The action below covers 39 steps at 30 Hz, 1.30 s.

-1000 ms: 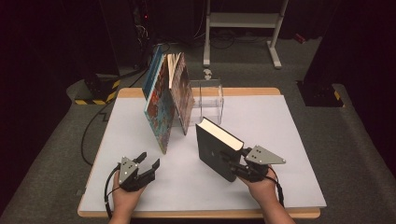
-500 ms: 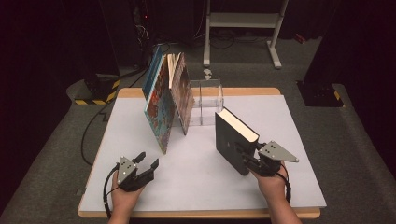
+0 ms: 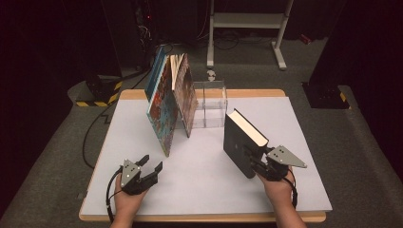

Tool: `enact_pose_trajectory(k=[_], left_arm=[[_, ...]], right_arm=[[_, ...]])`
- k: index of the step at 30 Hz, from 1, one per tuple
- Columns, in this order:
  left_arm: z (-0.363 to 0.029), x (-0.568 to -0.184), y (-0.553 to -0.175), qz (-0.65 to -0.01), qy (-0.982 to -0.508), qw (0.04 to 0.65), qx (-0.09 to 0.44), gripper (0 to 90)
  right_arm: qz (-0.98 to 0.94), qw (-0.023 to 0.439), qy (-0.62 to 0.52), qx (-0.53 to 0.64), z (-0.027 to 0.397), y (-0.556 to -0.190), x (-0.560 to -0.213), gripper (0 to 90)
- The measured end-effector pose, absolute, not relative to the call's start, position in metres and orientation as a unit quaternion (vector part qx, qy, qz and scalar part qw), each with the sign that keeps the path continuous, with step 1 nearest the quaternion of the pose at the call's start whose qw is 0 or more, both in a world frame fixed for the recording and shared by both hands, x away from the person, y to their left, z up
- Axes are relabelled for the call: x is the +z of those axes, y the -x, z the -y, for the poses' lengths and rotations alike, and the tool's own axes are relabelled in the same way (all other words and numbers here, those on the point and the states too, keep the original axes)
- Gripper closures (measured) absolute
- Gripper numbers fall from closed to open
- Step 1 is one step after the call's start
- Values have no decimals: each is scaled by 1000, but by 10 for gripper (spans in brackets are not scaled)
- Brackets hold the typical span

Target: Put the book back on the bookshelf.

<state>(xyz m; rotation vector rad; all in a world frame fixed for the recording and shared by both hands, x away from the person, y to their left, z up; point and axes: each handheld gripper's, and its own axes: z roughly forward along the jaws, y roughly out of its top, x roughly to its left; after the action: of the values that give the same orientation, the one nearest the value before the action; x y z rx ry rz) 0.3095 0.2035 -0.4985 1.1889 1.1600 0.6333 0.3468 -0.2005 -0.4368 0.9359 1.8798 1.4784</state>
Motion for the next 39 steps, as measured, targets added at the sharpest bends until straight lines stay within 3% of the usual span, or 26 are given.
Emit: enact_pose_trajectory(k=[23, 31, 39], left_arm=[[-208, -500, -308, -507, -519, 636, 265, 377], [-208, -500, -308, -503, -525, 634, 265, 377], [-208, -501, -308, -505, -523, 635, 263, 377]], right_arm=[[-702, 265, -361, 554, 201, -347, -421, 405], [-703, 273, -364, 547, 197, -350, -416, 517], [-686, 296, -359, 558, 195, -346, -422, 537]])
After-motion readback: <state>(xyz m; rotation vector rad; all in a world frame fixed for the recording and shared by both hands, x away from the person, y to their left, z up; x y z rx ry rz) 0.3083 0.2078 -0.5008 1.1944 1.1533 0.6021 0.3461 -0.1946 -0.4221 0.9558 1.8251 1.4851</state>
